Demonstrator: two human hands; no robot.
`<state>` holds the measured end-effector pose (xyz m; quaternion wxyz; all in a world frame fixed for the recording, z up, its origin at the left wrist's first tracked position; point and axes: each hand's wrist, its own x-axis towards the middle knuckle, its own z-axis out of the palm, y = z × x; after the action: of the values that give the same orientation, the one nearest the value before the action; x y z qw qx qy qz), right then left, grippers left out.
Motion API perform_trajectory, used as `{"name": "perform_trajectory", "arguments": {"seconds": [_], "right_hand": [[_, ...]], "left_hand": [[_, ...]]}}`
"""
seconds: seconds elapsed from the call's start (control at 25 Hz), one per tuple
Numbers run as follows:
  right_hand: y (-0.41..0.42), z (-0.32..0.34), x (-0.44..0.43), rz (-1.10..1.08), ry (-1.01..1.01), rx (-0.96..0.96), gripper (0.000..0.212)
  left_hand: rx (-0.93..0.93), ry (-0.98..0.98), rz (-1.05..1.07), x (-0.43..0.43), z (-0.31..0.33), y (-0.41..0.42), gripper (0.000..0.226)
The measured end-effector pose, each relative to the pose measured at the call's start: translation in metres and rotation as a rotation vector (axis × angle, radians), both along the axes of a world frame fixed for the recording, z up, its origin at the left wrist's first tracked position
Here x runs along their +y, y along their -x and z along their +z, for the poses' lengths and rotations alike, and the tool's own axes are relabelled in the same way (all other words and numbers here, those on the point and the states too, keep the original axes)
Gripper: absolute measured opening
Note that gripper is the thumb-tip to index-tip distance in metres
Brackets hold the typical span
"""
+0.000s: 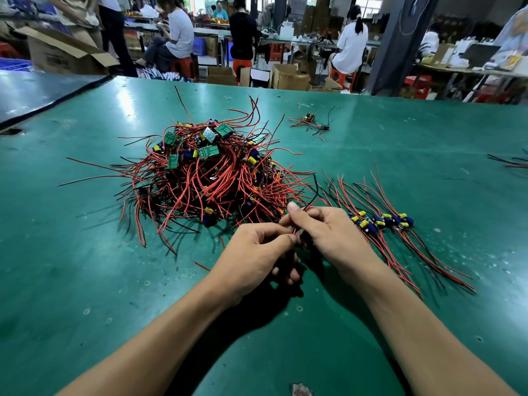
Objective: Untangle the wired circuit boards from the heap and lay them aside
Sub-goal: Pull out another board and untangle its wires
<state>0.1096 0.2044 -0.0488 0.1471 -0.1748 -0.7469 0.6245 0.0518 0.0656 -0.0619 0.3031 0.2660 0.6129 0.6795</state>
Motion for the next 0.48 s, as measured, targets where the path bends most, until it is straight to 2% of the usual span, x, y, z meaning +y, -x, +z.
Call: {"name": "perform_trajectory", "arguments": {"seconds": [0.12, 0.28, 0.48], "right_hand": [[0.0034, -0.0014, 0.0029, -0.124, 0.002, 0.030, 0.042], [0.0043, 0.0008, -0.0013, -0.069, 0.080, -0.002, 0.054], [0.0053, 0.0025, -0.0026, -0.034, 0.270, -0.034, 0.049]], "left_hand": [[-0.004, 0.022, -0.001, 0.0015, 0.0007, -0.0037, 0.017], [-0.100, 0.011, 0.049, 0.0030, 0.0039, -0.0045, 0.022], [-0.137, -0.023, 0.042, 0.0023, 0.0040, -0.0056, 0.025]]}}
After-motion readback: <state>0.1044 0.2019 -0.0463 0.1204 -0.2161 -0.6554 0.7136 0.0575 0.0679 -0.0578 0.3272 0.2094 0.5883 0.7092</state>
